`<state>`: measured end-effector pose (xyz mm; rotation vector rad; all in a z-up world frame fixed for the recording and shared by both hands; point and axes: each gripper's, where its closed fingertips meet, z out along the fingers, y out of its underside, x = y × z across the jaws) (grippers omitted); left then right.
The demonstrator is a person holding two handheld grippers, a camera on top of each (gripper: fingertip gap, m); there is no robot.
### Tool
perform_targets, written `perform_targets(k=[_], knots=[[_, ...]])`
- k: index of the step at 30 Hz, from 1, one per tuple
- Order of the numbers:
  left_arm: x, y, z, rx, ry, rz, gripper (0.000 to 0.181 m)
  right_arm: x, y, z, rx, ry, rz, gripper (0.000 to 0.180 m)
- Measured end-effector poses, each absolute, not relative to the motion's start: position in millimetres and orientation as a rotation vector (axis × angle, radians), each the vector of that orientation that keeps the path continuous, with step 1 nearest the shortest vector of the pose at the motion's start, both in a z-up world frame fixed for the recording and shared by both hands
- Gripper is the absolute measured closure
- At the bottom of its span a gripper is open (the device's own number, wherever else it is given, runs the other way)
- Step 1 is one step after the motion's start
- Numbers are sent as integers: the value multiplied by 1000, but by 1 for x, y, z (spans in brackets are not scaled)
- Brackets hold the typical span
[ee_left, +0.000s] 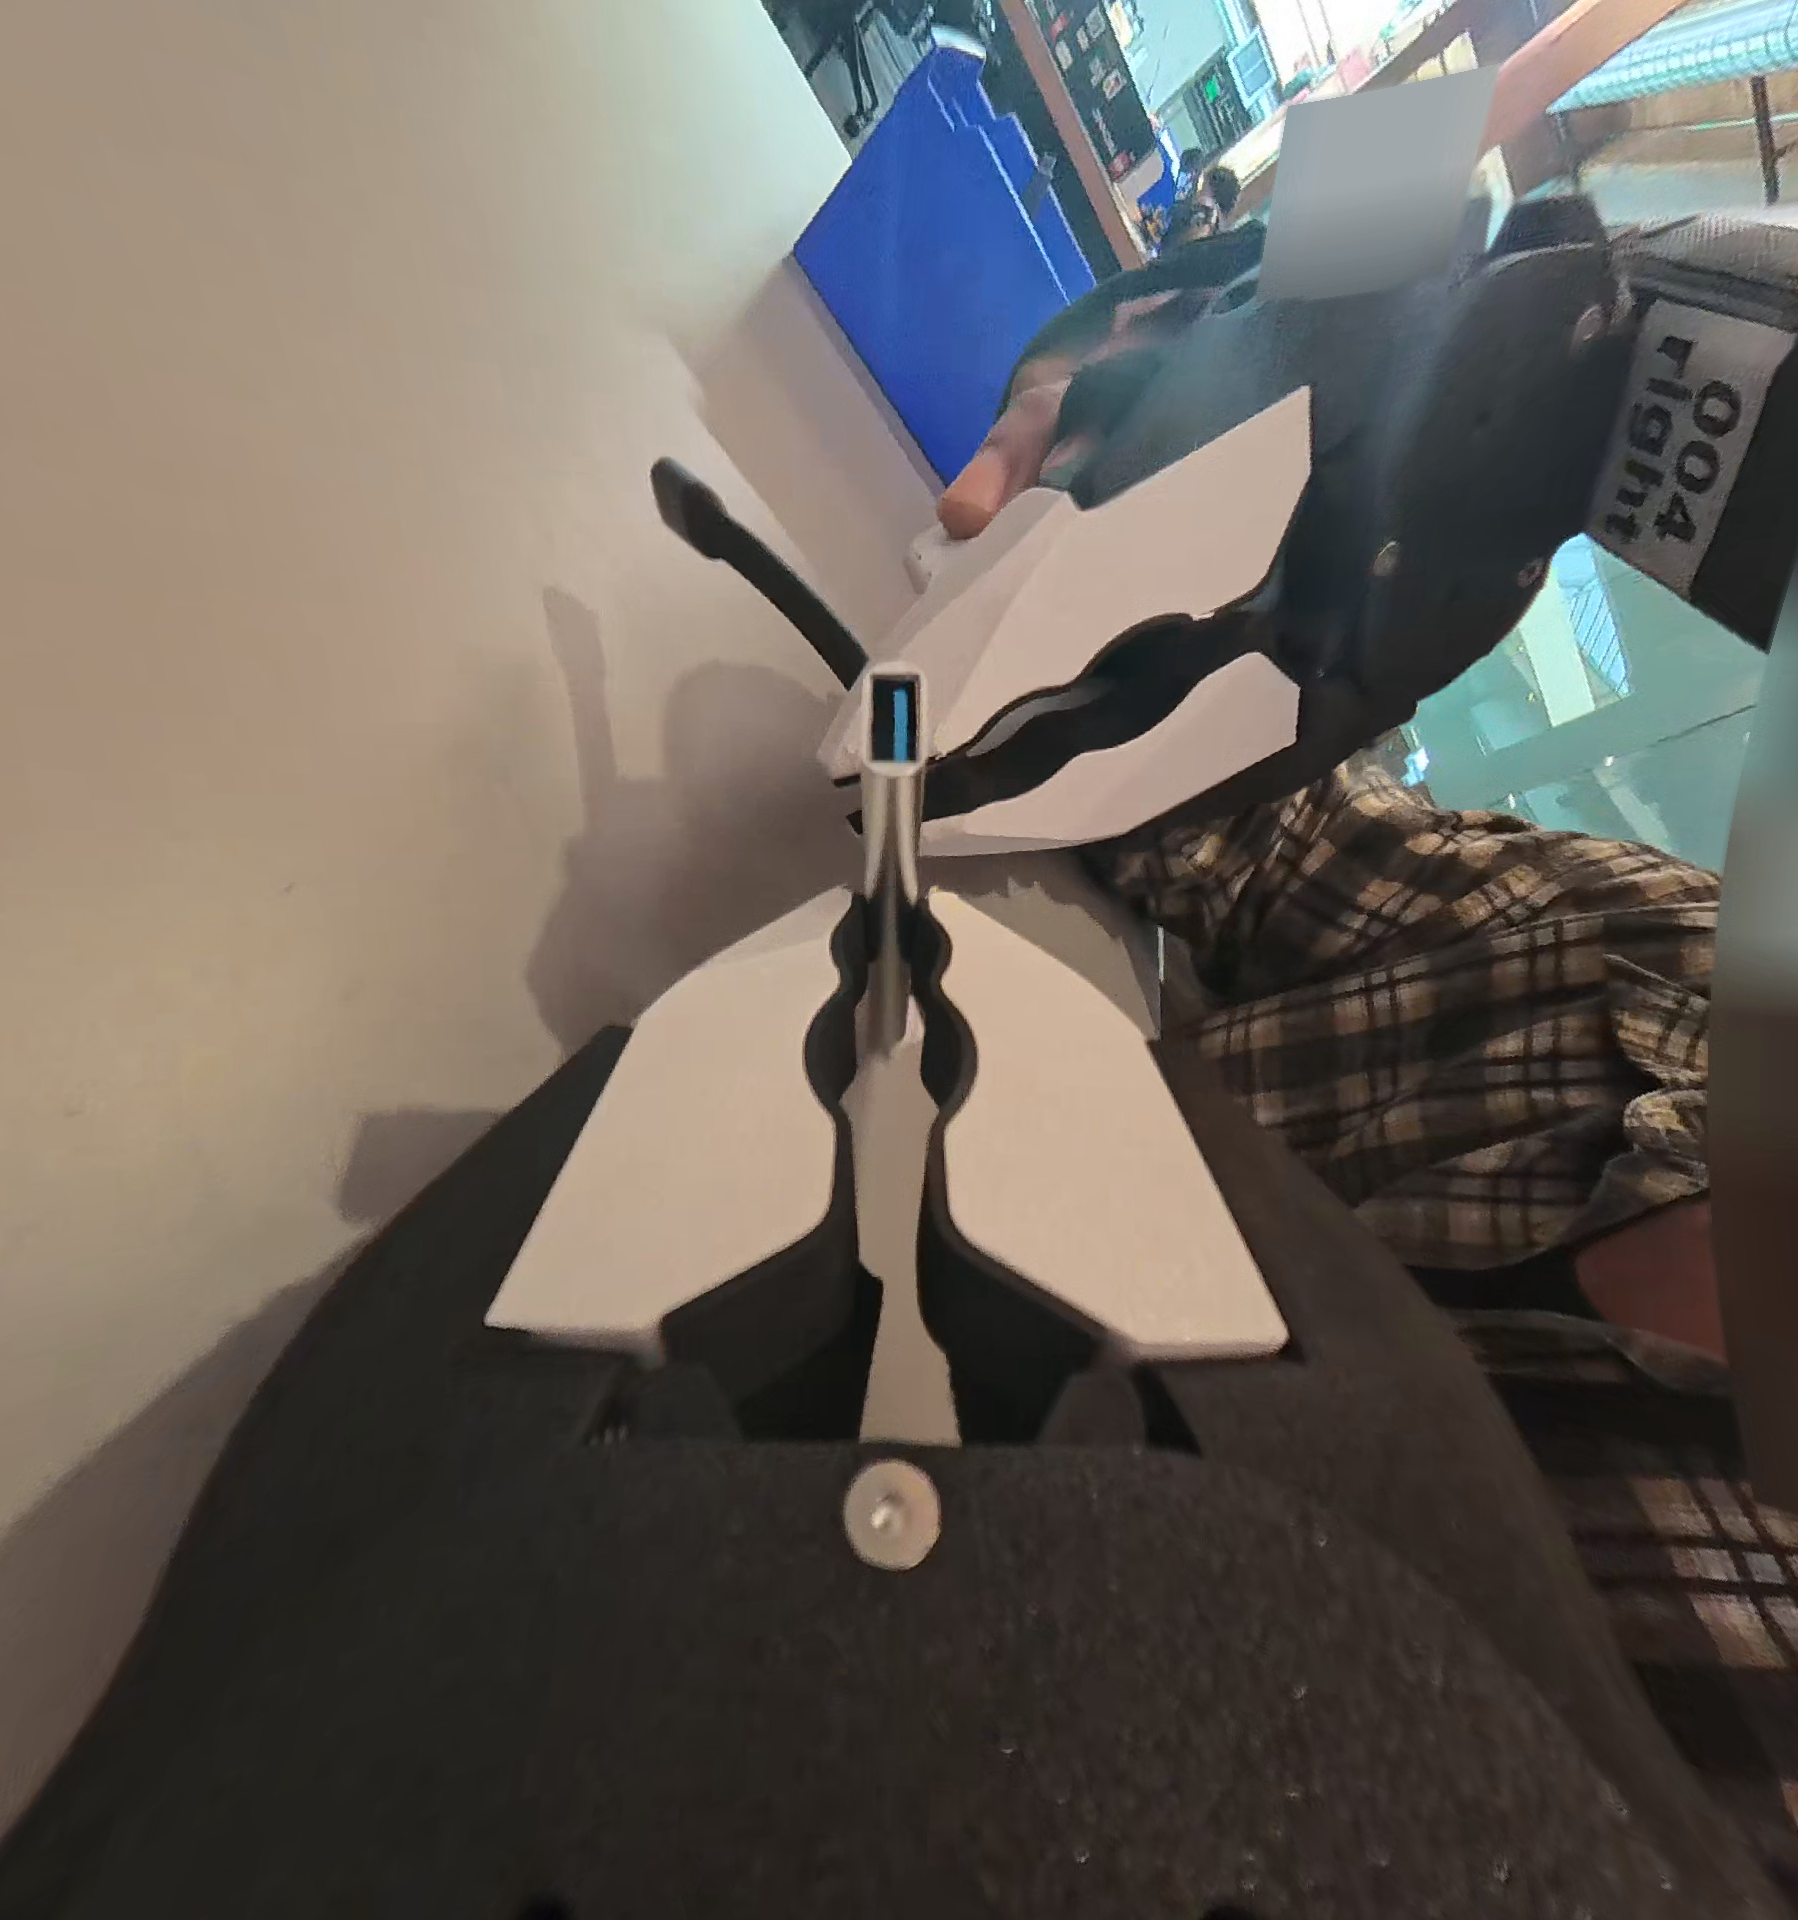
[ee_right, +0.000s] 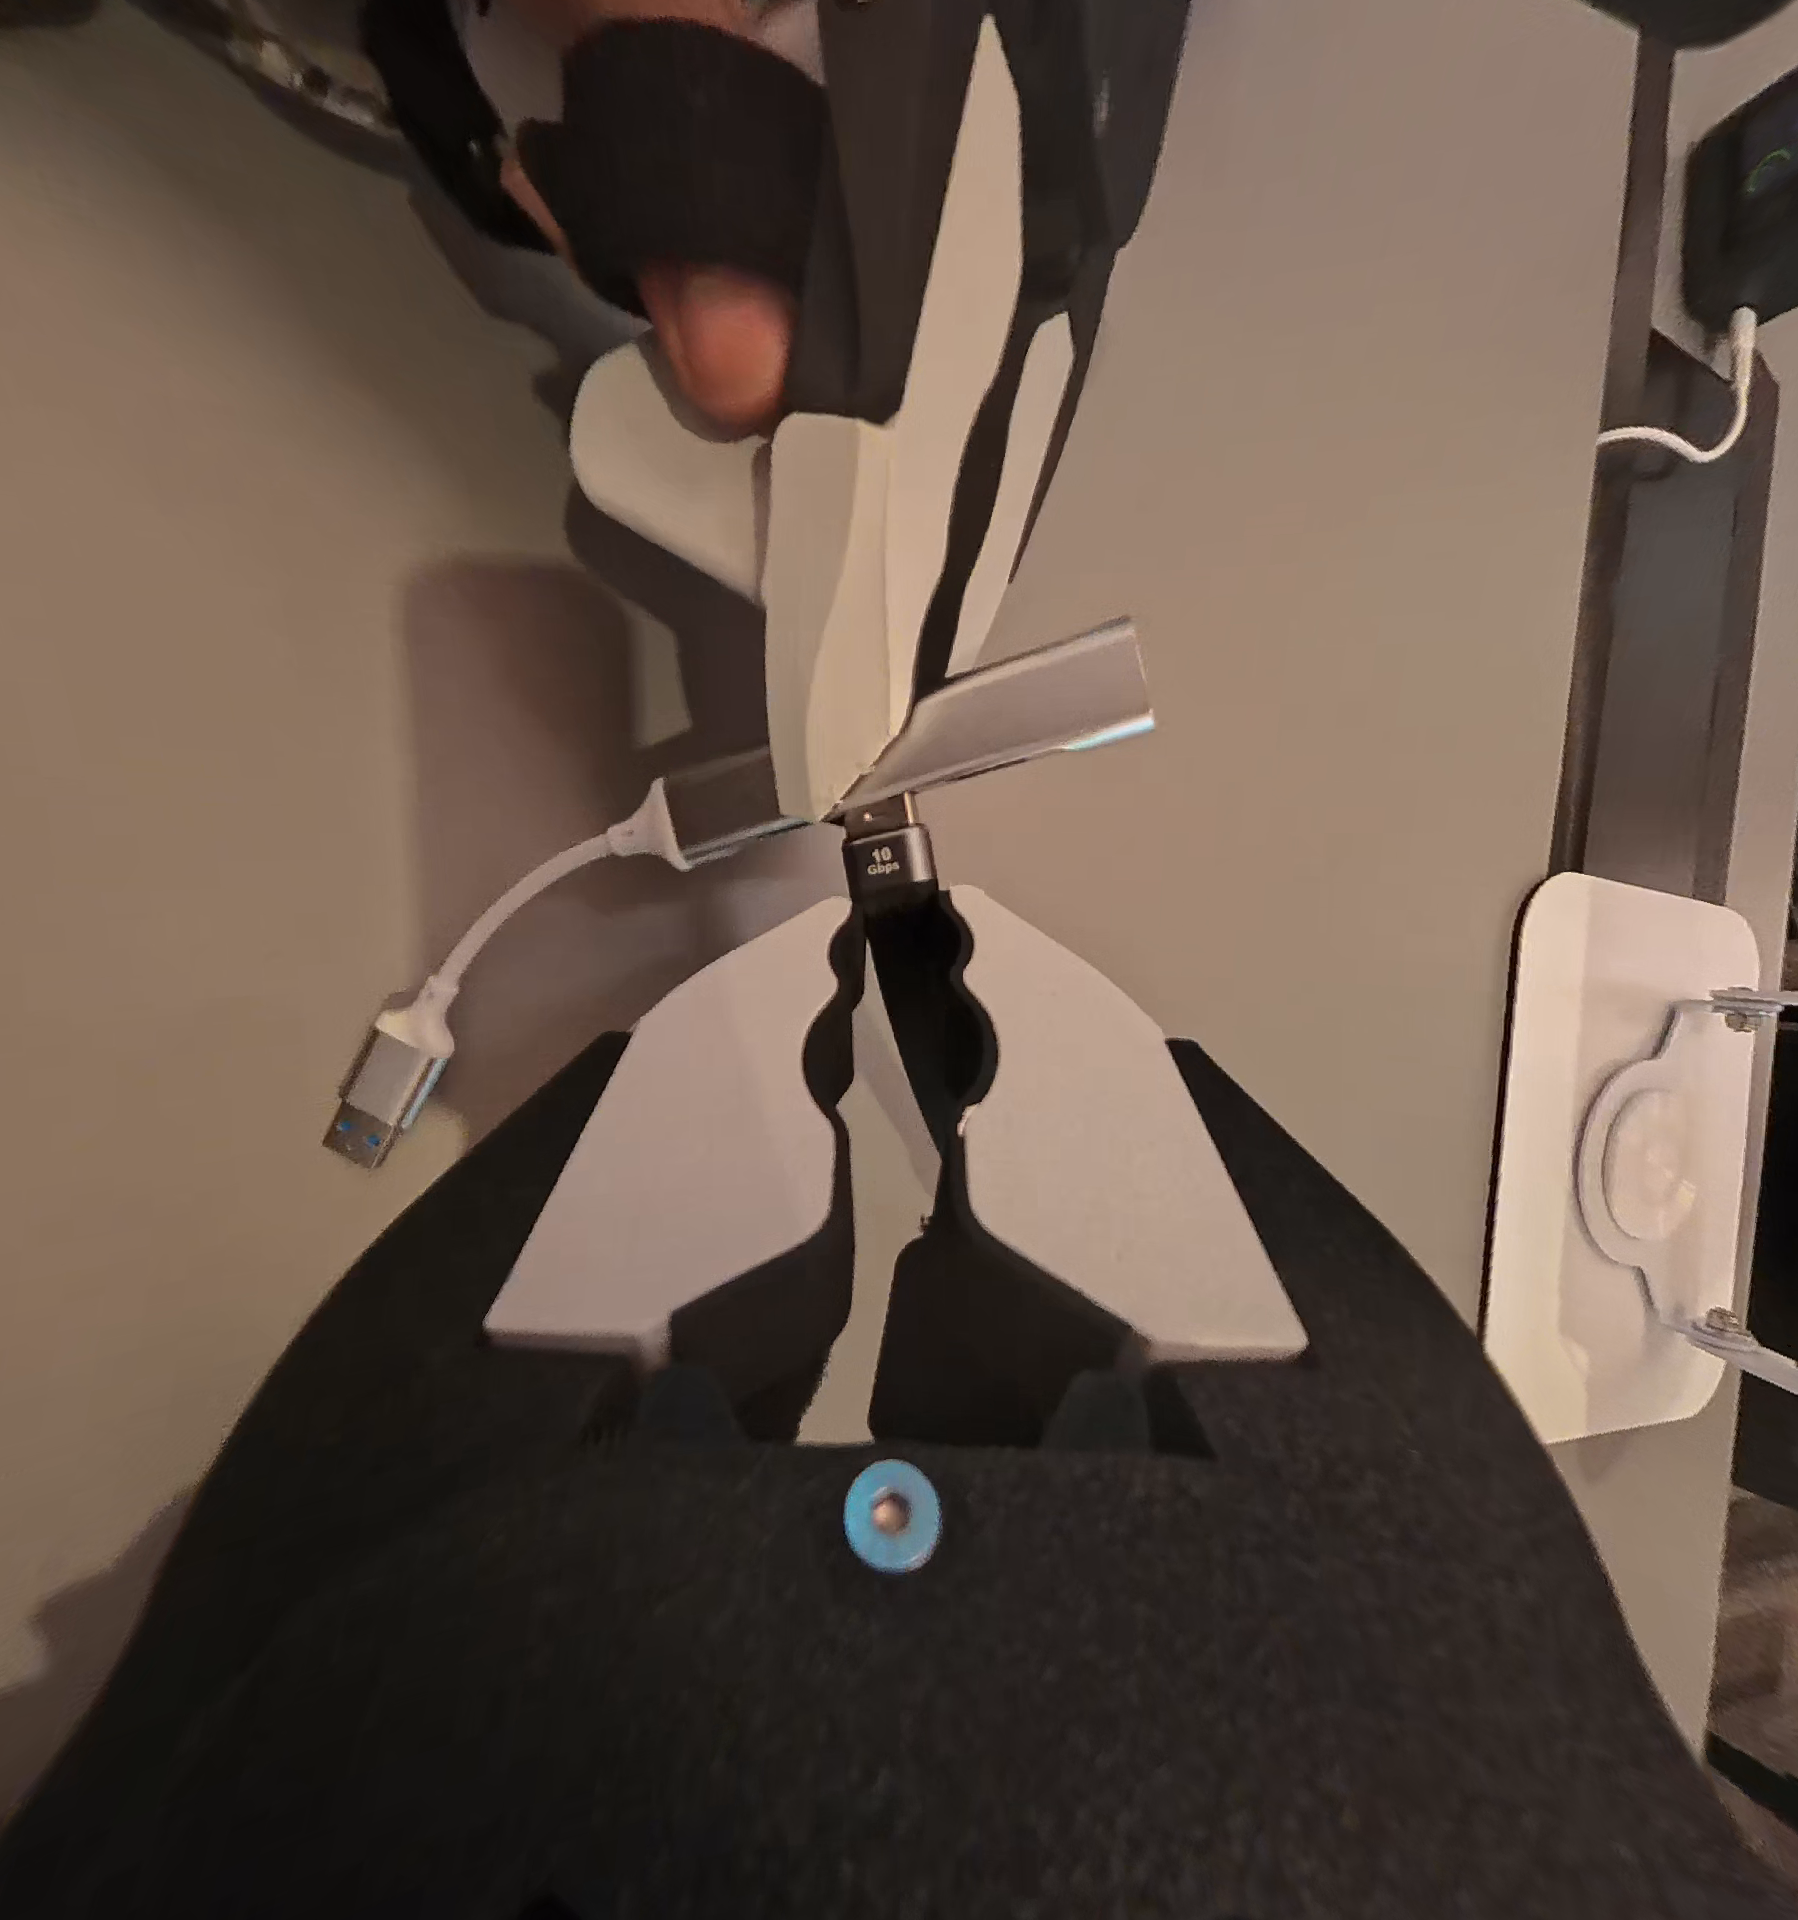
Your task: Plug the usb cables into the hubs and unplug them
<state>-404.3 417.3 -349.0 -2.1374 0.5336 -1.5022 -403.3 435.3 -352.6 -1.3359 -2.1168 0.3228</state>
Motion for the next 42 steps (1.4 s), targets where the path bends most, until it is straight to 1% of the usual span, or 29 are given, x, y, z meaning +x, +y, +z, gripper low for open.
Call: perform_targets(k=[9, 11, 14, 17, 21, 29, 33, 37, 39, 41, 42], knots=[[-399, 409, -356, -2182, 625, -1506, 174, -402, 429, -357, -1199, -2204, 229, 170], [-401, 416, -352, -2123, 579, -1516, 174, -403, 436, -355, -1214, -2167, 258, 169], [-406, 420, -334, -2006, 502, -1641, 172, -404, 437, -343, -1253, -2106, 399, 169], [-412, 423, -331, -1981, 467, -1636, 170, -400, 448, -340, -1299, -2077, 364, 169], [-412, 428, -326, -1912, 430, -1636, 174, -398, 450, -339, -1357, -2049, 416, 169], [-408, 431, -317, -1826, 364, -1705, 174, -393, 451, -335, -1377, -2038, 410, 168], [-411, 435, -314, -1807, 318, -1705, 167, -394, 450, -337, -1376, -2055, 367, 168], [-411, 439, -313, -1789, 281, -1687, 164, -398, 444, -340, -1380, -2071, 371, 168], [-412, 441, -317, -1816, 262, -1645, 166, -400, 442, -341, -1379, -2076, 352, 168], [-414, 442, -322, -1846, 263, -1602, 173, -402, 441, -341, -1390, -2073, 326, 168], [-415, 443, -321, -1850, 254, -1593, 174, -402, 442, -342, -1401, -2065, 317, 168]])
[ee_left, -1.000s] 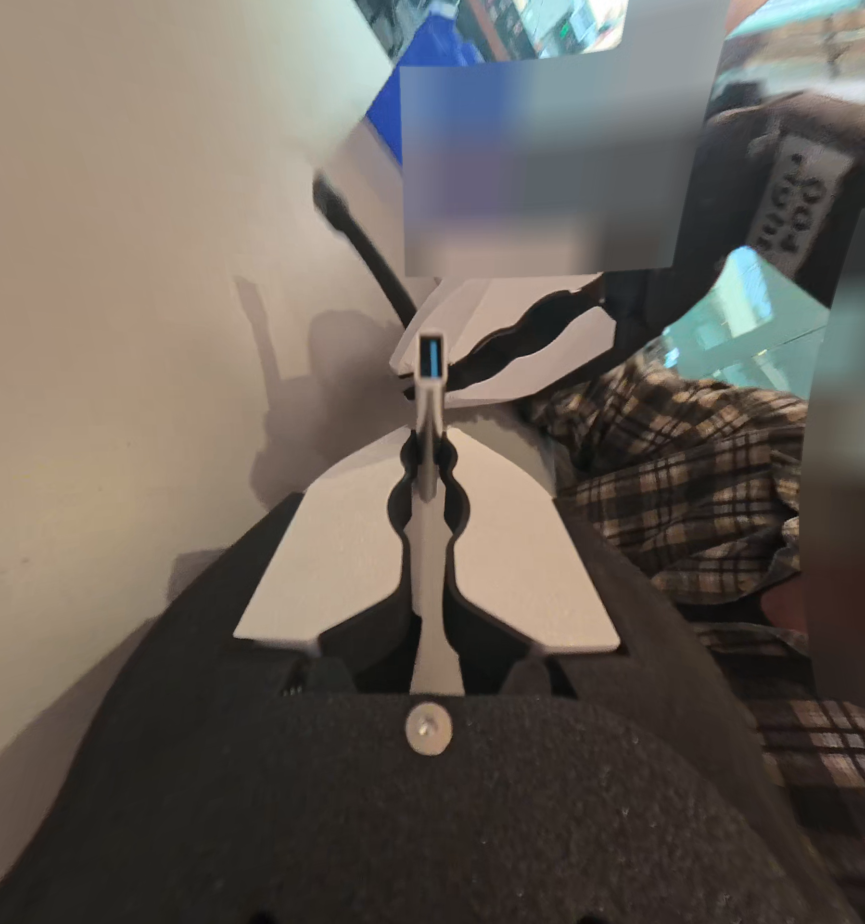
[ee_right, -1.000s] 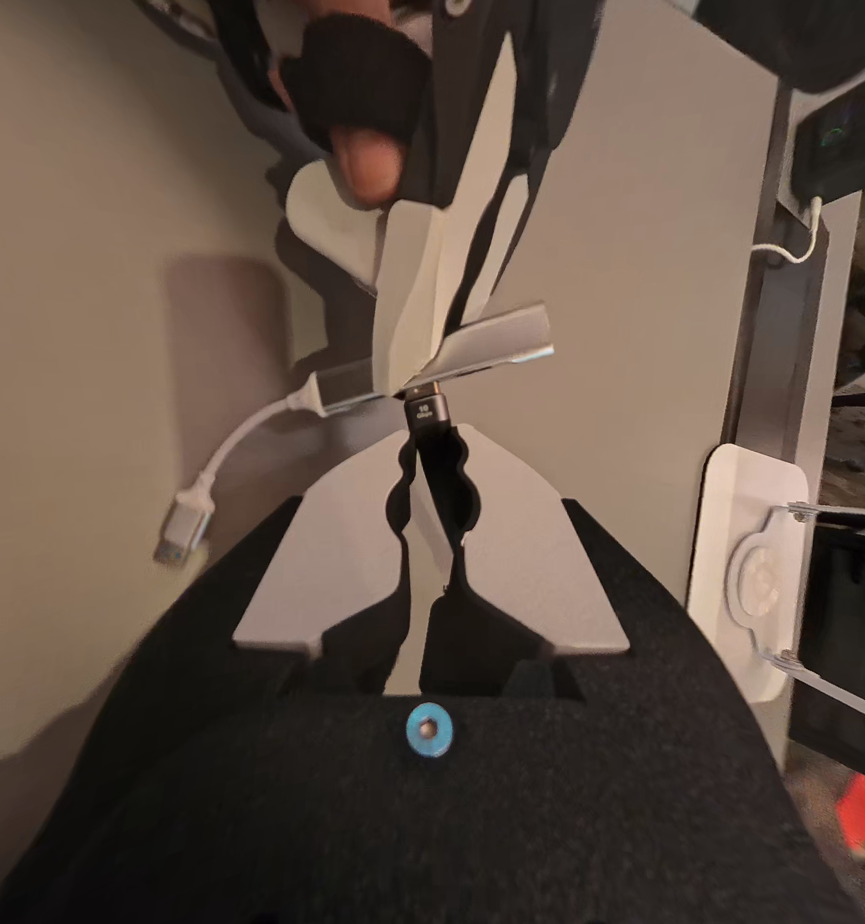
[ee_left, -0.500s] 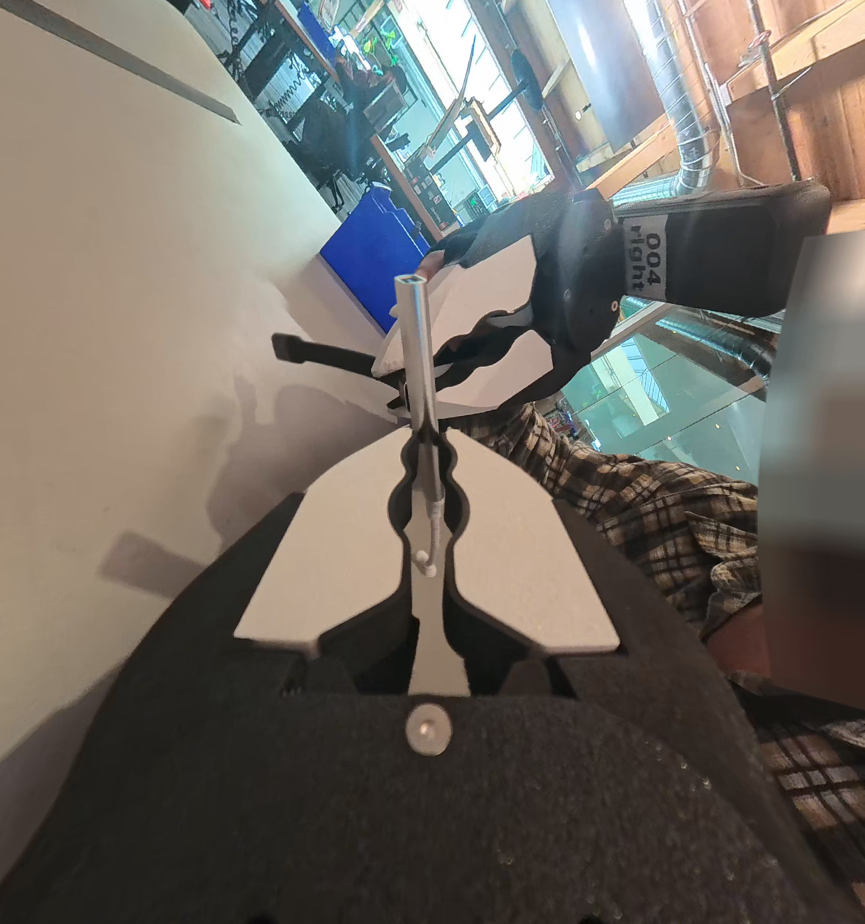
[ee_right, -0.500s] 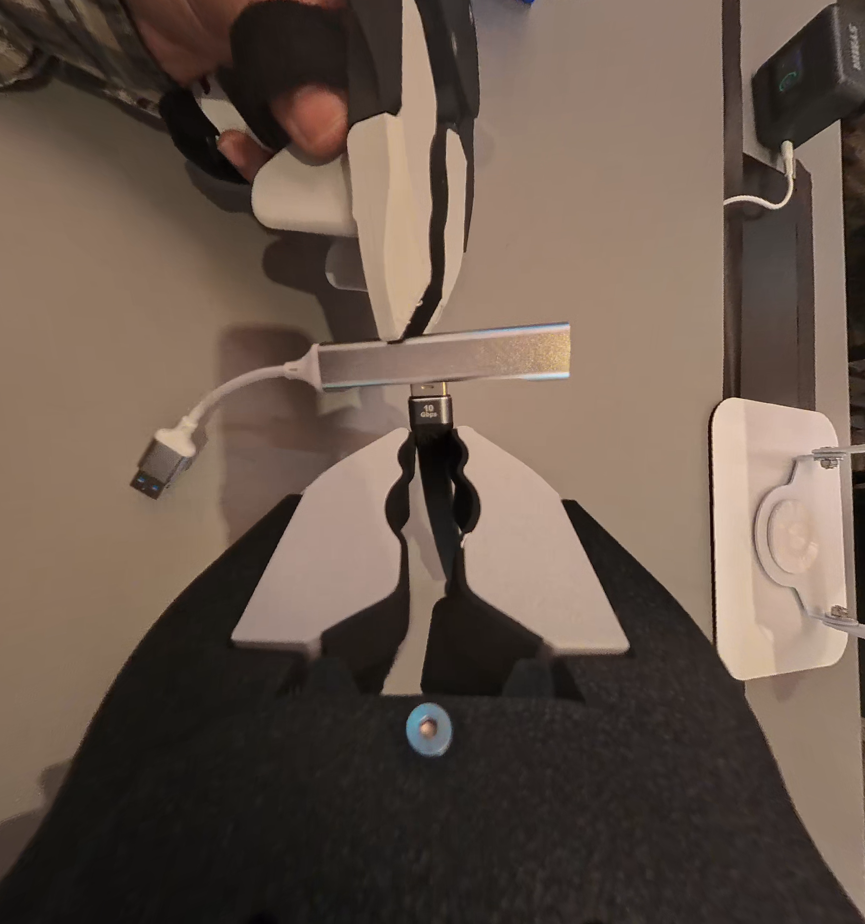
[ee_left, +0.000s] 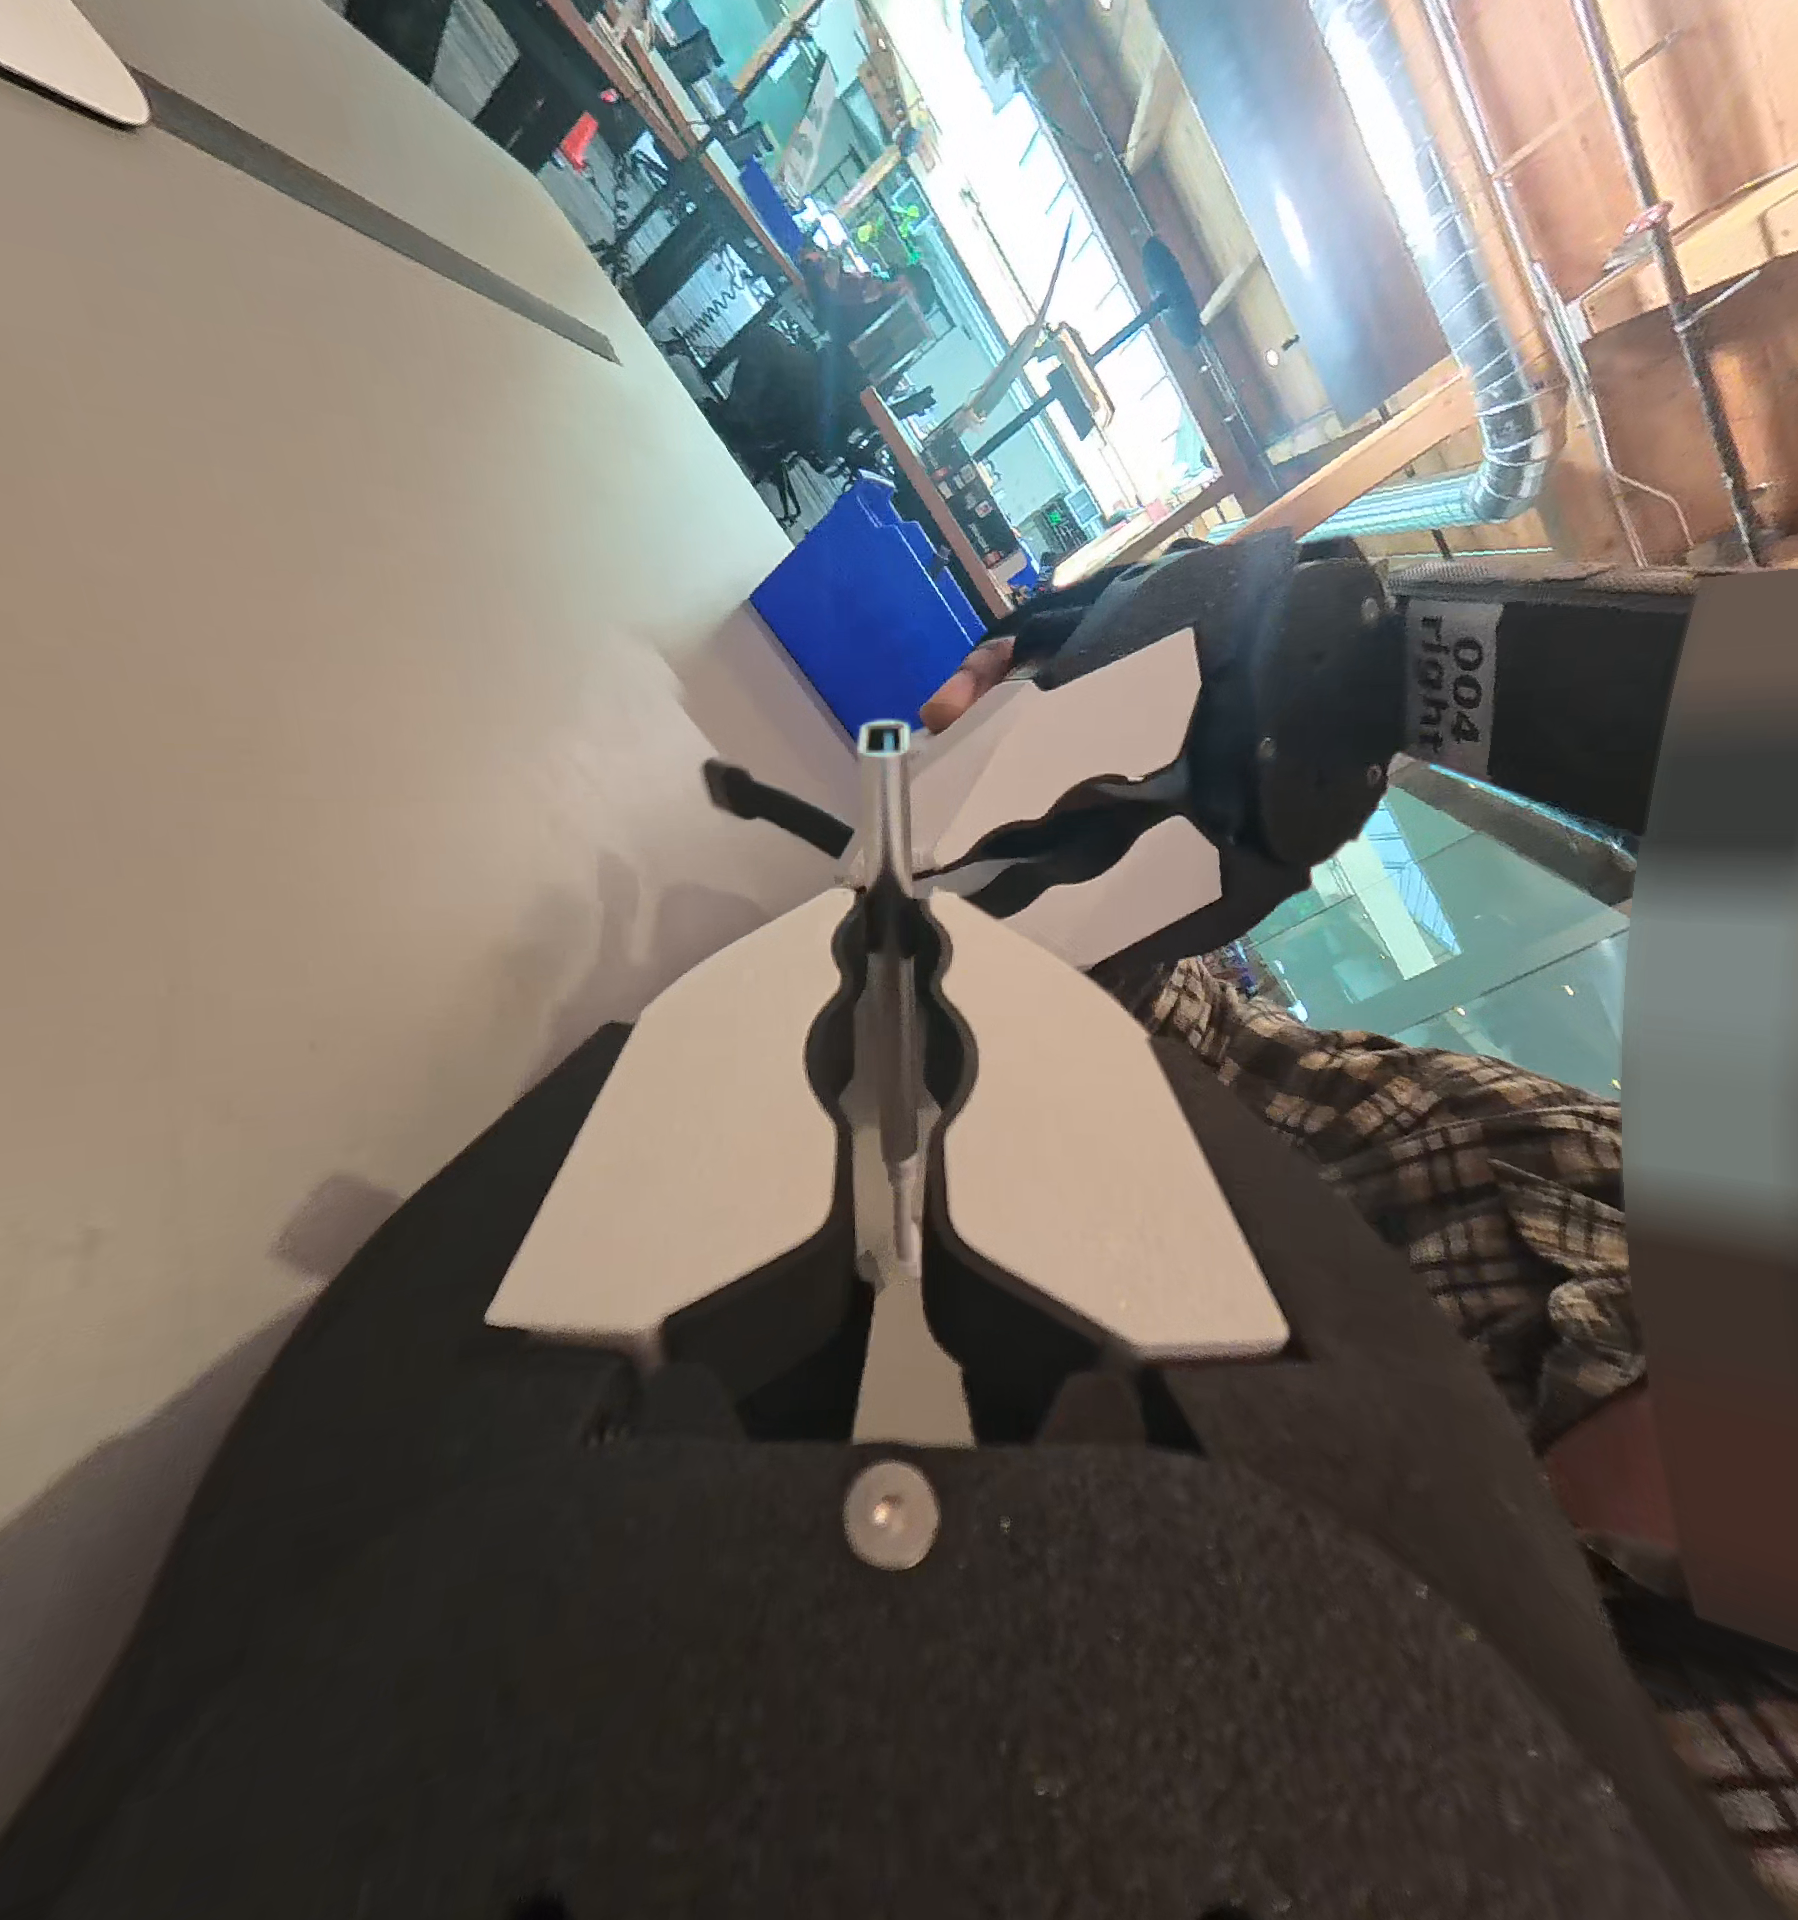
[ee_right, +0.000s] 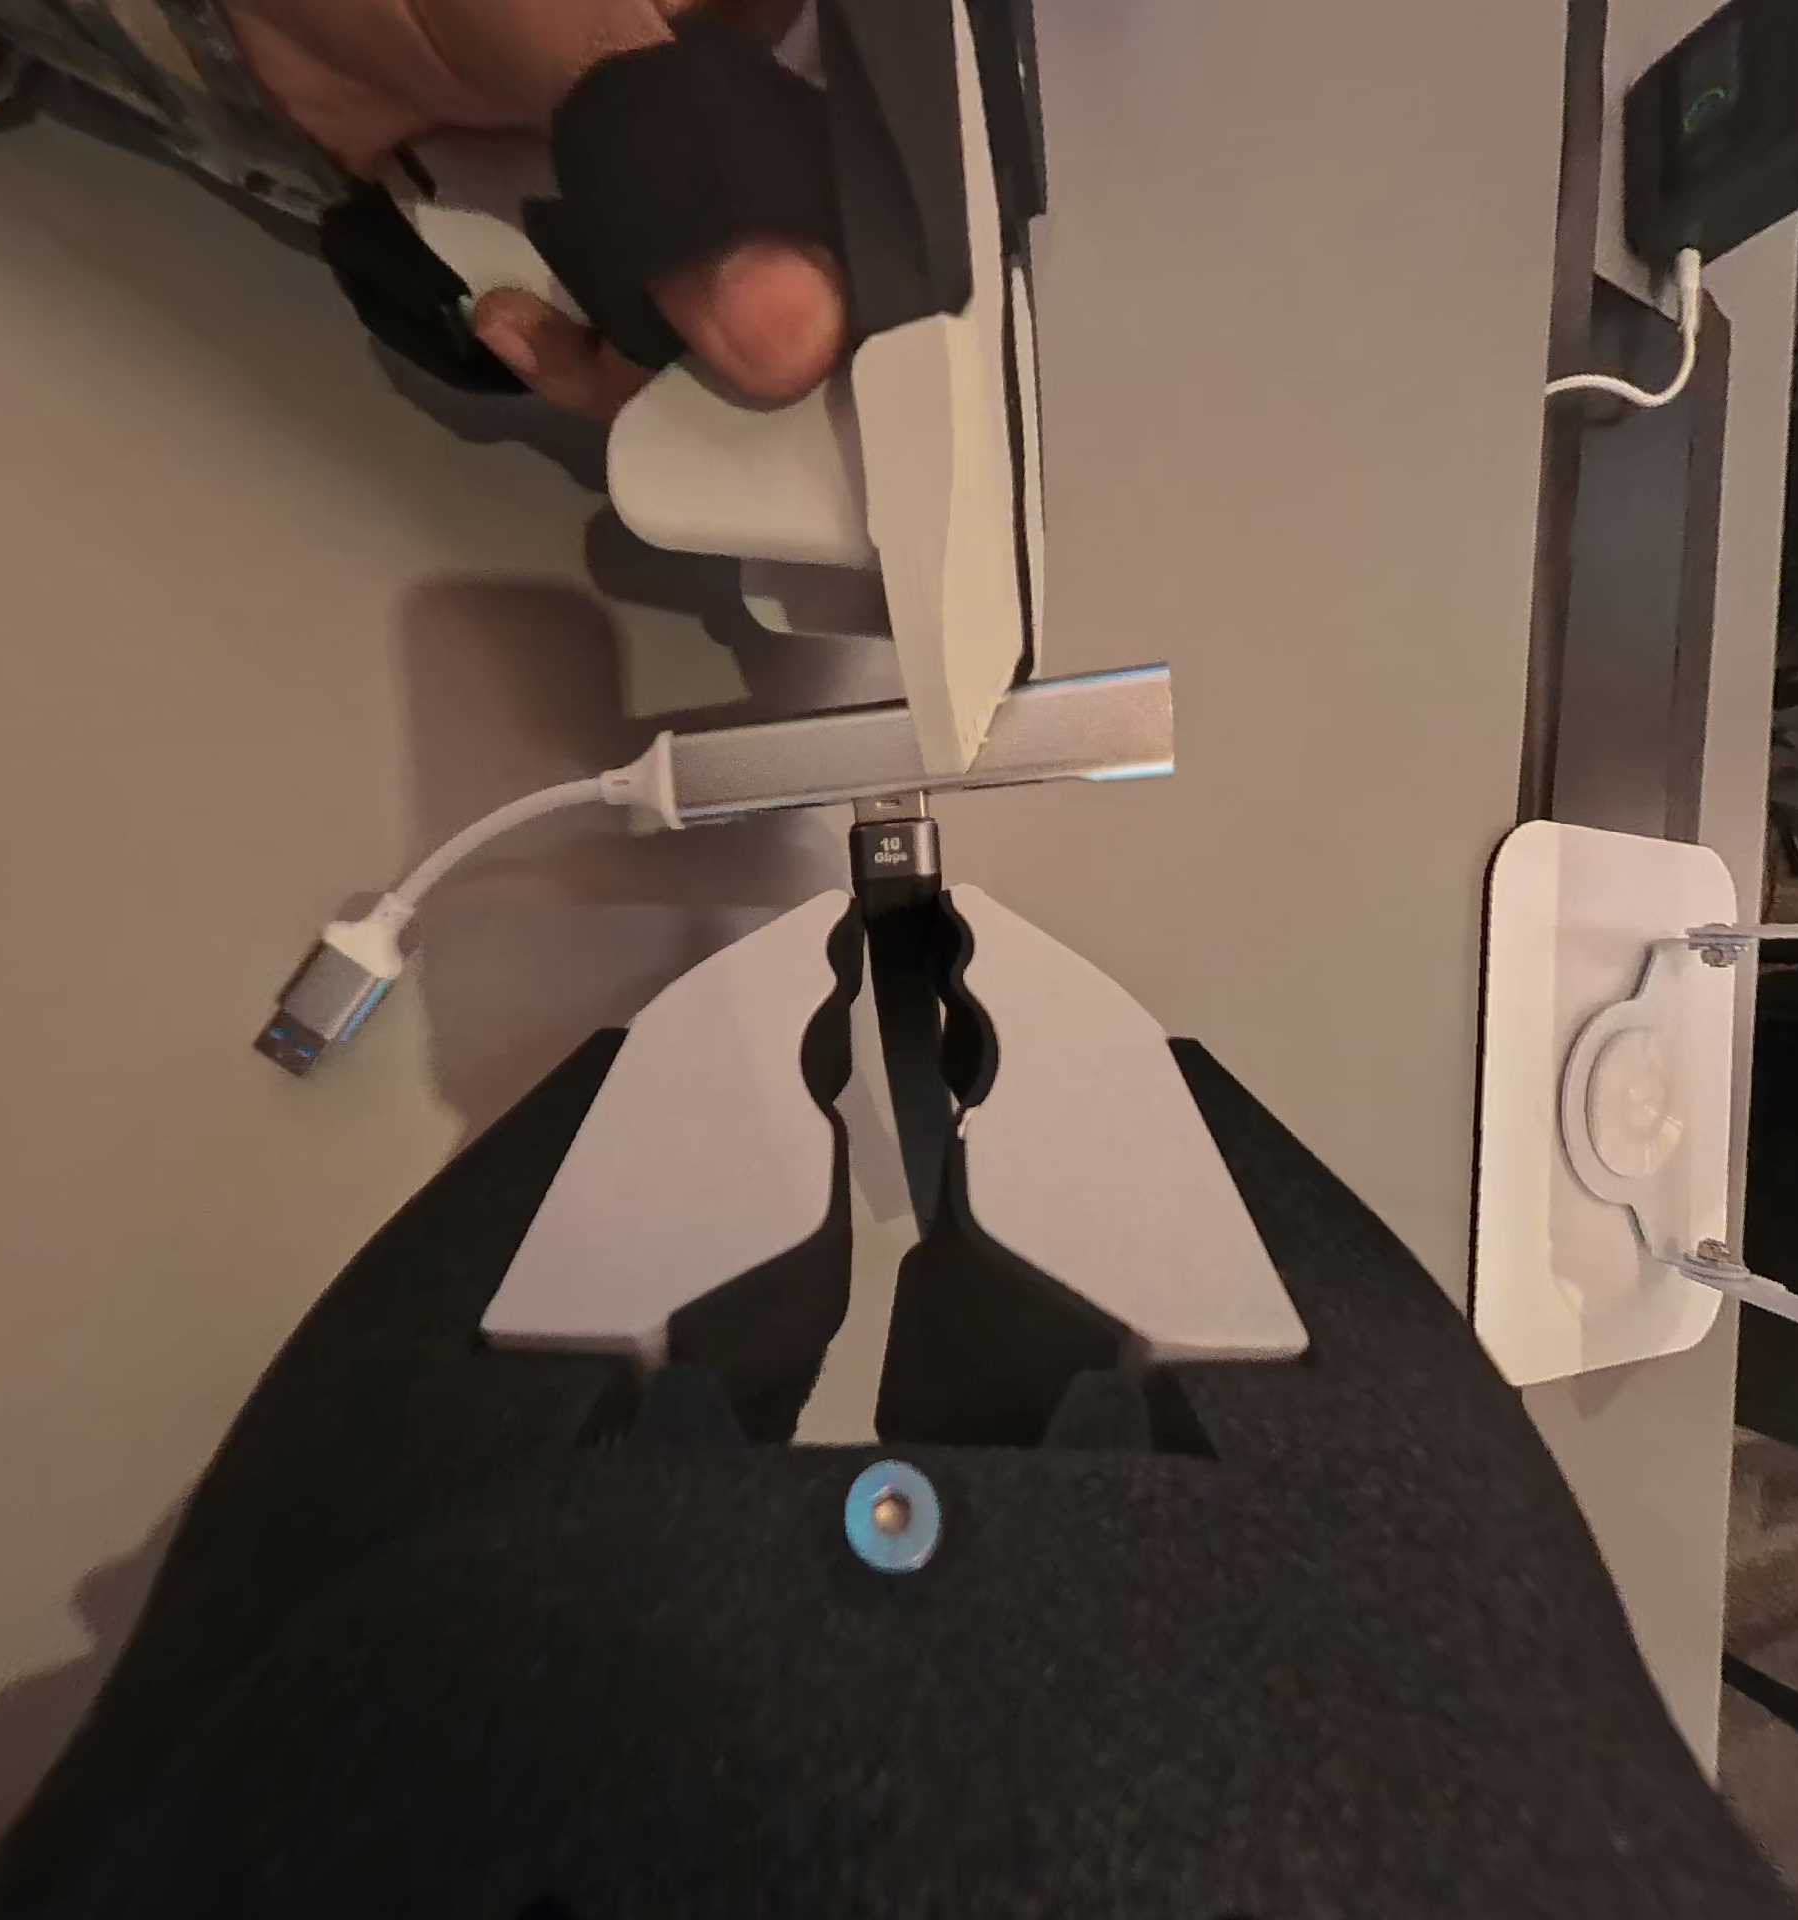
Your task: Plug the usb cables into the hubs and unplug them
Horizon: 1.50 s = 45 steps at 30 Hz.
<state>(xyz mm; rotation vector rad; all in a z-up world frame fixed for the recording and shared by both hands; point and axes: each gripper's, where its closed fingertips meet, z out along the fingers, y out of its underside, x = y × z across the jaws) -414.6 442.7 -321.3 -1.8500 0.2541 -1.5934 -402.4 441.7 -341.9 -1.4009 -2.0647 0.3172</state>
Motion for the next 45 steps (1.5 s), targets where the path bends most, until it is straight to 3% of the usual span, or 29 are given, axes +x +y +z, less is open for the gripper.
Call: perform_targets(k=[23, 26, 34, 37, 40, 45], knots=[[-432, 459, -310, -1775, 154, -1385, 174, -426, 454, -337, -1466, -1833, 315, 169], [-433, 456, -305, -1746, 153, -1508, 174, -425, 454, -335, -1429, -1855, 344, 168], [-423, 432, -323, -1971, 378, -1566, 147, -413, 454, -343, -1434, -1946, 336, 168], [-413, 428, -332, -2014, 421, -1579, 154, -411, 449, -339, -1444, -1945, 412, 168], [-410, 427, -330, -1978, 435, -1617, 174, -410, 445, -336, -1410, -1960, 392, 168], [-407, 418, -338, -2081, 550, -1533, 174, -408, 438, -338, -1394, -2006, 356, 169]])
